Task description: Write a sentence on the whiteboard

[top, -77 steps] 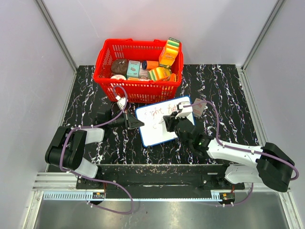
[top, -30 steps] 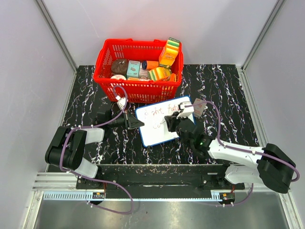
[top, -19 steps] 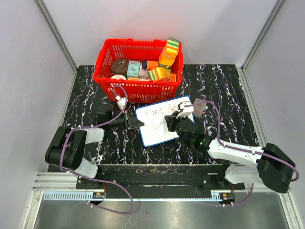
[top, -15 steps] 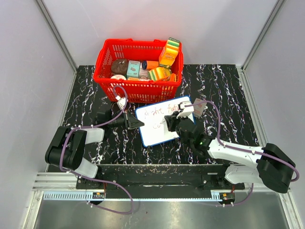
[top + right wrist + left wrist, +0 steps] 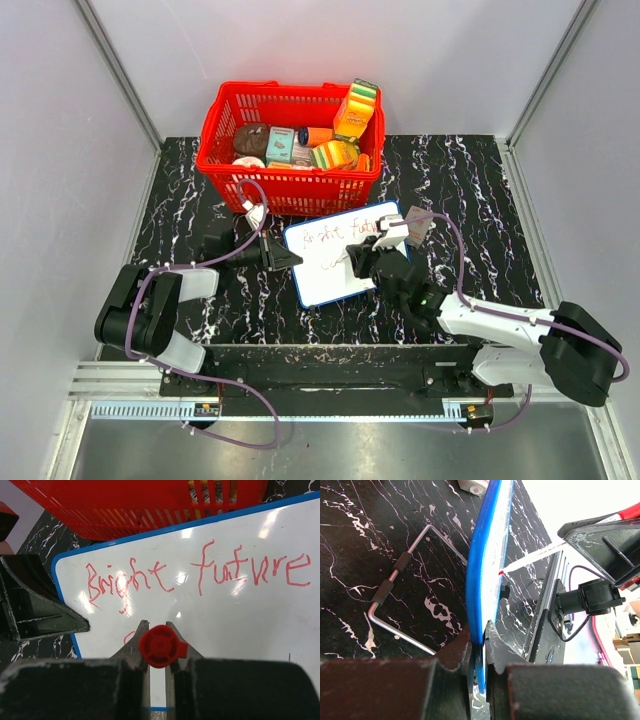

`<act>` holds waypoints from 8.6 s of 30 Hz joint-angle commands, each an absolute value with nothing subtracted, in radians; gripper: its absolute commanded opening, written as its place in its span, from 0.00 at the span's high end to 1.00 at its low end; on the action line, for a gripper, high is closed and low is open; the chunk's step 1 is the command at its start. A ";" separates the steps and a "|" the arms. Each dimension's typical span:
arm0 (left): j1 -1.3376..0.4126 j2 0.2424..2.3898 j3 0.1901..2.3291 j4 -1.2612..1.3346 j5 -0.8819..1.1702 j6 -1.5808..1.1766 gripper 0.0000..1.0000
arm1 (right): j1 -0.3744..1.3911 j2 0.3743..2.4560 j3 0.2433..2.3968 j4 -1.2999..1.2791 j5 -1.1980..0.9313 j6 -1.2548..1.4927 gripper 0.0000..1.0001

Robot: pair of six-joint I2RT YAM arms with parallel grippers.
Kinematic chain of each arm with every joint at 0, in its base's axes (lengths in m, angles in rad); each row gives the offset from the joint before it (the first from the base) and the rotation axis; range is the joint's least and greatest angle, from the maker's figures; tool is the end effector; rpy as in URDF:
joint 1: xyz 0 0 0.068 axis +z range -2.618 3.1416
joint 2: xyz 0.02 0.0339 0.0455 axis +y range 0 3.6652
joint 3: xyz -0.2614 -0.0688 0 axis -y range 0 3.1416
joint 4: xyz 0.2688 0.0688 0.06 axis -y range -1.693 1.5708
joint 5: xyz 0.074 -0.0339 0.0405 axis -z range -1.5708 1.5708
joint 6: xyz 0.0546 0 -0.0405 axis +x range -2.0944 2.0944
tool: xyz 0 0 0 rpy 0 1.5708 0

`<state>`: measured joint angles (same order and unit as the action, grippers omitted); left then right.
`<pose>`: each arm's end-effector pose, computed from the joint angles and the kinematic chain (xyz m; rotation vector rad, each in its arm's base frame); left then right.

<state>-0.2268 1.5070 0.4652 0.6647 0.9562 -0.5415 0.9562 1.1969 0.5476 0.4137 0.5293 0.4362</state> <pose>0.2714 -0.1084 0.1337 0.3688 2.0128 -1.4188 0.1913 0.2232 0.2138 -0.0893 1.8018 0.5251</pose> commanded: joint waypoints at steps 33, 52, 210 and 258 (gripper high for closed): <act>-0.244 1.503 0.479 0.618 0.856 -0.433 1.00 | 0.839 1.141 0.583 0.491 0.420 0.394 1.00; -0.244 1.505 0.479 0.615 0.853 -0.430 1.00 | 0.838 1.203 0.574 0.500 0.400 0.394 1.00; -0.256 1.500 0.486 0.589 0.841 -0.414 1.00 | 0.804 1.042 0.520 0.433 0.512 0.405 1.00; -0.258 1.500 0.488 0.586 0.838 -0.413 1.00 | 0.804 1.080 0.485 0.397 0.426 0.429 1.00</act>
<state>-0.2432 1.4986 0.4782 0.6281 0.9405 -0.5201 0.8104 1.0882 0.4843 0.4023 0.4339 0.4179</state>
